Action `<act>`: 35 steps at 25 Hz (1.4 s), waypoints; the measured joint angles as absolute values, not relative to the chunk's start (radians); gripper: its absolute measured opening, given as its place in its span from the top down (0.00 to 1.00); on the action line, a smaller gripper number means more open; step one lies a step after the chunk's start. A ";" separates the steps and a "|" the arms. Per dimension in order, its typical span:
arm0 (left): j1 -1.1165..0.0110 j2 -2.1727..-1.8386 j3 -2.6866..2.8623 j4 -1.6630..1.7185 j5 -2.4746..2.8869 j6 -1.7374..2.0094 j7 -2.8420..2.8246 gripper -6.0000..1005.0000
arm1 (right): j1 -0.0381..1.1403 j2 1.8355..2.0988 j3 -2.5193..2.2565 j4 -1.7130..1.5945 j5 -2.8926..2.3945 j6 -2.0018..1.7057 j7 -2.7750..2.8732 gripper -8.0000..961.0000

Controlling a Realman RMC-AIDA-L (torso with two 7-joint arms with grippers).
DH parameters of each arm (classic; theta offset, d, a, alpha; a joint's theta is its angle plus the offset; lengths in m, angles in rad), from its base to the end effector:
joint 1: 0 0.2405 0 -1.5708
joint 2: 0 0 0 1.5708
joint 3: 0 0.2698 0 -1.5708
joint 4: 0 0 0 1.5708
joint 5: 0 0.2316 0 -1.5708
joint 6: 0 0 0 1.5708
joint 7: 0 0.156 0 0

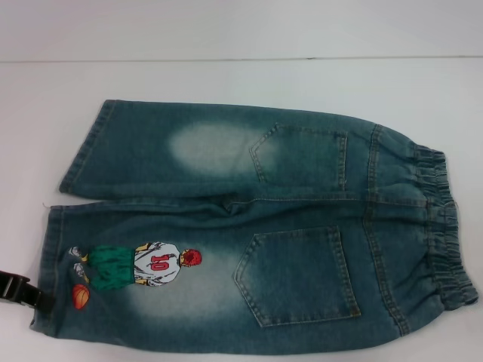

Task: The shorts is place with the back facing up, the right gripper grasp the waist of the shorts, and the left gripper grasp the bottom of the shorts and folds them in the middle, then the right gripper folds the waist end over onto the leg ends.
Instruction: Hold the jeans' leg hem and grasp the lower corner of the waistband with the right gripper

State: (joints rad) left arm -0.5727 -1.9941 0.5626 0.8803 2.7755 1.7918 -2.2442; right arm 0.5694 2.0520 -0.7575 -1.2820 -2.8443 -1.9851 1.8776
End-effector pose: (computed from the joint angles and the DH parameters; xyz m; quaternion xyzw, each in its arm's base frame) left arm -0.3522 0.3211 0.0541 -0.8011 -0.5897 0.0804 0.0641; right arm 0.2967 0.3263 0.0865 -0.9225 0.3206 -0.2059 0.0615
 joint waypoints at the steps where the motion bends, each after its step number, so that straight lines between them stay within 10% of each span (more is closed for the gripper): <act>1: -0.573 -1.994 0.562 0.880 2.776 1.792 -2.245 0.97 | 0.572 2.054 -0.769 -1.276 -2.851 -1.985 1.884 0.08; 35: -0.571 -2.000 0.564 0.855 2.777 1.768 -2.238 0.97 | 0.540 2.086 -0.871 -1.166 -2.725 -1.896 1.801 0.08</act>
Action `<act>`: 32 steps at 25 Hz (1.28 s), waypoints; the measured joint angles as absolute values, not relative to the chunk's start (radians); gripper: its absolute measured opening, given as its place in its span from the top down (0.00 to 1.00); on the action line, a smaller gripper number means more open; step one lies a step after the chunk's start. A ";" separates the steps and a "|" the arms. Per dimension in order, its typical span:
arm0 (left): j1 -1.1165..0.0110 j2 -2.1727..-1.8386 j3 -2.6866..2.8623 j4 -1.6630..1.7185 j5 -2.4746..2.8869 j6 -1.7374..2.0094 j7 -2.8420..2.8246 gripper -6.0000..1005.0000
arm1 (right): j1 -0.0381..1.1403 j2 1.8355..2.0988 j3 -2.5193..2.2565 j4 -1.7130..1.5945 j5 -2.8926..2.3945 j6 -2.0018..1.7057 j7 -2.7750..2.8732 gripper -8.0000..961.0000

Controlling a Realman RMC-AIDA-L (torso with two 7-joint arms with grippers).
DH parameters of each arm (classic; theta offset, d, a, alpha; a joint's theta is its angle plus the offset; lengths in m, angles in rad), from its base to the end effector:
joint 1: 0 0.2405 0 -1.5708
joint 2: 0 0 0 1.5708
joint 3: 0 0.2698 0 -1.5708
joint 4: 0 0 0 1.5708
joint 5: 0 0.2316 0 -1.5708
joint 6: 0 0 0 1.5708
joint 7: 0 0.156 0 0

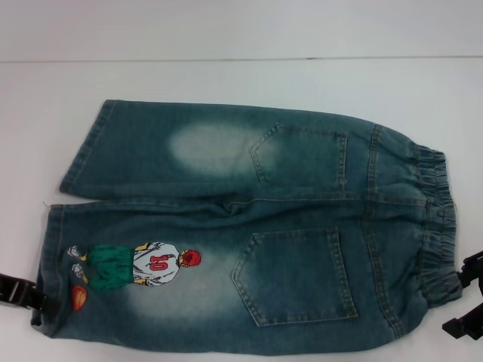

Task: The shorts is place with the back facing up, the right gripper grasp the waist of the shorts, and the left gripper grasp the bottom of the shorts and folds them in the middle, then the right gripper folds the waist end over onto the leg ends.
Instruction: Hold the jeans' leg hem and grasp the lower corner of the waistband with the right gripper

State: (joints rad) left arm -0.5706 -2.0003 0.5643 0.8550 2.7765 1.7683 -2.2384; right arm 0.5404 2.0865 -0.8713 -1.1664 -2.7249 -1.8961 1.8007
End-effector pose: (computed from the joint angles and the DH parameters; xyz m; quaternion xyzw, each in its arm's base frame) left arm -0.3551 0.3195 0.0463 -0.8001 -0.5915 0.0796 0.0610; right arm 0.2943 0.3231 0.0349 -0.9495 0.2630 -0.1708 0.0038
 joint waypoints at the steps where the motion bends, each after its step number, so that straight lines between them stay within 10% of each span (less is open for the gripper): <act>1: -0.571 -2.001 0.565 0.854 2.777 1.765 -2.238 0.97 | 0.540 2.086 -0.870 -1.168 -2.723 -1.896 1.798 0.08; 21: -0.576 -2.003 0.575 0.850 2.775 1.746 -2.238 0.97 | 0.542 2.087 -0.874 -1.096 -2.661 -1.832 1.748 0.26; 32: -0.590 -1.996 0.578 0.828 2.777 1.740 -2.240 0.97 | 0.539 2.085 -0.869 -1.121 -2.661 -1.827 1.744 0.76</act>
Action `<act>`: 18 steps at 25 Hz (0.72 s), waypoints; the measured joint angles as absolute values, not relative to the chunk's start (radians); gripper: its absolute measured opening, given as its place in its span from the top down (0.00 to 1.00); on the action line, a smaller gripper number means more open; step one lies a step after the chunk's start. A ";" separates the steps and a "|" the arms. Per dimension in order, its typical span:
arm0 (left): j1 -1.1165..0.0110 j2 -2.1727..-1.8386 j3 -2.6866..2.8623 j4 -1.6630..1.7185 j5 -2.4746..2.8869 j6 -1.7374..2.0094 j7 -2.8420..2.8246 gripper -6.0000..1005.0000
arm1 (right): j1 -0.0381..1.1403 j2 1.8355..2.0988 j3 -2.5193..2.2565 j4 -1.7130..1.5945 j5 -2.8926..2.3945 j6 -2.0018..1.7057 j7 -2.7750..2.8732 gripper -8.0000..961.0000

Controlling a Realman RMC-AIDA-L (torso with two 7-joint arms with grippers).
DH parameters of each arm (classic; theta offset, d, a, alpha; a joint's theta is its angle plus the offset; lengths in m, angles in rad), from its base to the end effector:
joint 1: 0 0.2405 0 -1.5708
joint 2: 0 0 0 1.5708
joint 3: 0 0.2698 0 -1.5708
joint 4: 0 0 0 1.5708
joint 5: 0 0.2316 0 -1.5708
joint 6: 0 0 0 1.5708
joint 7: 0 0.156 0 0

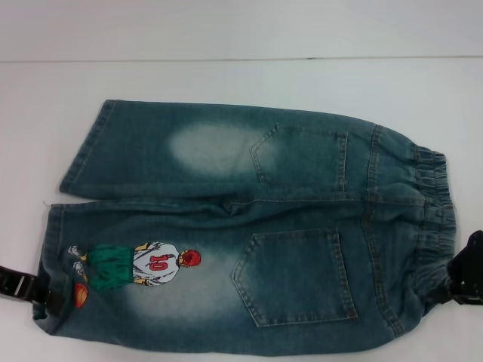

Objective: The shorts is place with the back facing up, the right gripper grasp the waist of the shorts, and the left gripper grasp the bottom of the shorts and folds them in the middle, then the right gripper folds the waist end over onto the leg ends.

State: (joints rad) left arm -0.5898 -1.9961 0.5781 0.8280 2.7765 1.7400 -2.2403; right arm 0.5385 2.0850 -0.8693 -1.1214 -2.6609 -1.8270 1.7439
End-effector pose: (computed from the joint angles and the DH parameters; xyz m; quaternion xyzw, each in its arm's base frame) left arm -0.3527 0.3269 0.0422 -0.8040 -0.5852 0.0841 0.0637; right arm 0.2948 0.3308 0.0256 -0.9616 0.2361 -0.1388 0.0162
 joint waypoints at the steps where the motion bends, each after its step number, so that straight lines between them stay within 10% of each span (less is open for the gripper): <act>1: -0.590 -1.996 0.578 0.827 2.777 1.738 -2.240 0.97 | 0.538 2.085 -0.869 -1.125 -2.661 -1.827 1.744 0.78; 18: -0.601 -1.990 0.517 0.824 2.601 1.603 -2.179 0.97 | 0.526 2.085 -0.763 -1.184 -2.500 -1.757 1.721 0.93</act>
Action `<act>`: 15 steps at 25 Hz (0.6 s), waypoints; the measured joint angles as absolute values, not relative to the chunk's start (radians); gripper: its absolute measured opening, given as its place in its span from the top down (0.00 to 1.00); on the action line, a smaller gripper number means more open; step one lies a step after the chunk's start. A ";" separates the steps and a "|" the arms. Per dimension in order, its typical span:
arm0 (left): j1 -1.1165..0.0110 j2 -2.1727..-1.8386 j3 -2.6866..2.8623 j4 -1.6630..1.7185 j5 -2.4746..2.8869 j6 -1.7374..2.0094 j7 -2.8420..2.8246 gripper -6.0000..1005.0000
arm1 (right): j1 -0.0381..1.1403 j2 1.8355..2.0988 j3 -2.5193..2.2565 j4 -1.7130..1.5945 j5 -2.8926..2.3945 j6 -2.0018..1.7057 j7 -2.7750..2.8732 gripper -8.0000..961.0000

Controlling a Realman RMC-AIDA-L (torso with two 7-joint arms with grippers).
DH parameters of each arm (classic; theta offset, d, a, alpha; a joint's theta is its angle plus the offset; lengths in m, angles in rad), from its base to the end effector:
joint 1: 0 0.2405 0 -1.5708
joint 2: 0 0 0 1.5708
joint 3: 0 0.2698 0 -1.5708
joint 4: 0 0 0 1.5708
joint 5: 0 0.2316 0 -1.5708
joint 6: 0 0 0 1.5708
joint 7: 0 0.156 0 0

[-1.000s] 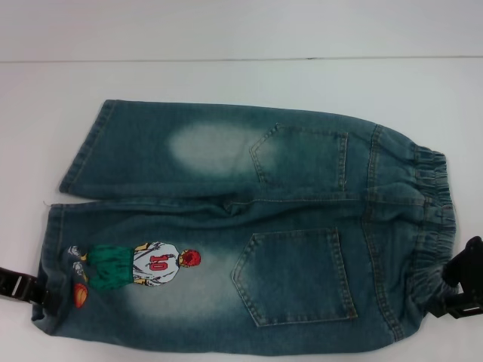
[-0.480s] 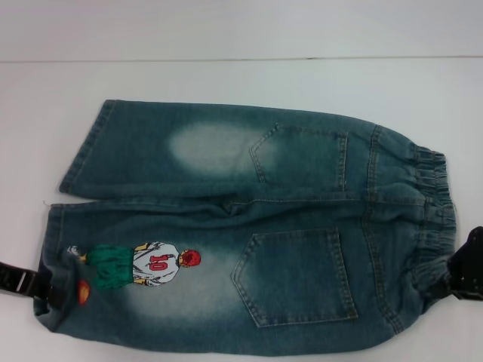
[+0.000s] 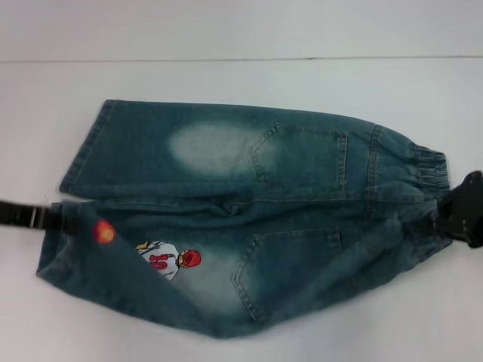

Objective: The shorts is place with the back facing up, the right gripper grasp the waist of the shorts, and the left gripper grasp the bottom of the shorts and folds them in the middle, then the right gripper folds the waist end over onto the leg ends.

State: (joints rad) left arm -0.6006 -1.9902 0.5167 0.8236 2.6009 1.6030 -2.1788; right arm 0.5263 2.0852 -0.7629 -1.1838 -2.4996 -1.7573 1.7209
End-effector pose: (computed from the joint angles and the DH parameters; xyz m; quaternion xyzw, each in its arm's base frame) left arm -0.3414 0.3636 0.0516 -0.8228 -0.5507 -0.0251 0.1385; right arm 0.2804 0.3526 0.0479 -0.9688 0.2190 -0.0415 0.1083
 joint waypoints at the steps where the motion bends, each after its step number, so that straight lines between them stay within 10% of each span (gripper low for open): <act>1: -0.603 -1.989 0.516 0.824 2.583 1.586 -2.175 0.97 | 0.526 2.084 -0.753 -1.184 -2.498 -1.747 1.719 0.93; 15: -0.651 -1.996 0.524 0.803 2.455 1.307 -2.144 0.97 | 0.526 2.062 -0.616 -1.179 -2.389 -1.671 1.712 0.92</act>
